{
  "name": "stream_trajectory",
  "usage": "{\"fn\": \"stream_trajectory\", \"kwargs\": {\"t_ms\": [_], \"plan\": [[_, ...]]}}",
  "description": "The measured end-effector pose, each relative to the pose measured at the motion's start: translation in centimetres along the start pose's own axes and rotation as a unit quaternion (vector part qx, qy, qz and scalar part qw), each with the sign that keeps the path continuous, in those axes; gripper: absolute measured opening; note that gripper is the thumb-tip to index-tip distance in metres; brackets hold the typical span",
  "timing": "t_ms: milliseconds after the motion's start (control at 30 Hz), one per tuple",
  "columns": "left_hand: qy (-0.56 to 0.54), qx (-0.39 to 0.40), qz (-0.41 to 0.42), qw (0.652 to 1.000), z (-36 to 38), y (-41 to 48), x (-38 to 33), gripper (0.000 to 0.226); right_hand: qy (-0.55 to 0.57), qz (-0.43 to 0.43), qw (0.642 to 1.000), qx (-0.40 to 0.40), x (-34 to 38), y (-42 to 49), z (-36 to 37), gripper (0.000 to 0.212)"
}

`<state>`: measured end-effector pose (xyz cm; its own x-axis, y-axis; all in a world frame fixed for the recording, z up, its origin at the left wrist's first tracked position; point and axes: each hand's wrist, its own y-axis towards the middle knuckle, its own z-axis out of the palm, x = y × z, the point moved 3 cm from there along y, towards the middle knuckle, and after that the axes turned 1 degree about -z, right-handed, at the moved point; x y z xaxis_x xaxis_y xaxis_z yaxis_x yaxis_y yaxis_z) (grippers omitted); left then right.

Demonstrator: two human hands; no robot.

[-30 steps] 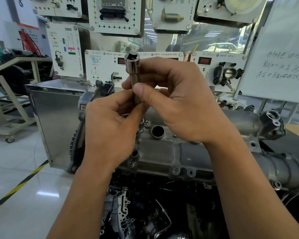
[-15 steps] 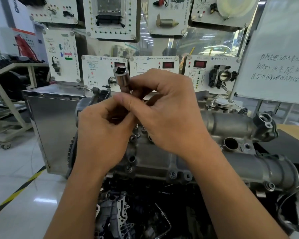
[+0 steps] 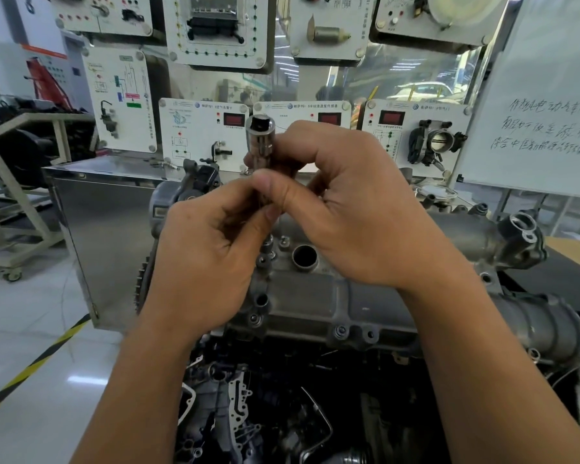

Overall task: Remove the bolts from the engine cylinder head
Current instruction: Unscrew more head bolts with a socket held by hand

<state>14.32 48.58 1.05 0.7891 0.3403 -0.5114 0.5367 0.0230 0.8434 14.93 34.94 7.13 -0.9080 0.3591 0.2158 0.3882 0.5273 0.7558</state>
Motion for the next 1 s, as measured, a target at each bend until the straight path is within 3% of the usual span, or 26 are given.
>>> {"fn": "stream_trajectory", "kwargs": {"t_ms": [700, 1000], "plan": [[0.016, -0.047, 0.02, 0.999, 0.8, 0.1, 0.1, 0.024, 0.046, 0.0, 0.998, -0.033, -0.4, -0.1, 0.3, 0.008], [-0.031, -0.125, 0.012, 0.992, 1.6, -0.1, 0.3, 0.026, 0.101, 0.044, 0.981, -0.157, -0.7, -0.1, 0.2, 0.017]]}}
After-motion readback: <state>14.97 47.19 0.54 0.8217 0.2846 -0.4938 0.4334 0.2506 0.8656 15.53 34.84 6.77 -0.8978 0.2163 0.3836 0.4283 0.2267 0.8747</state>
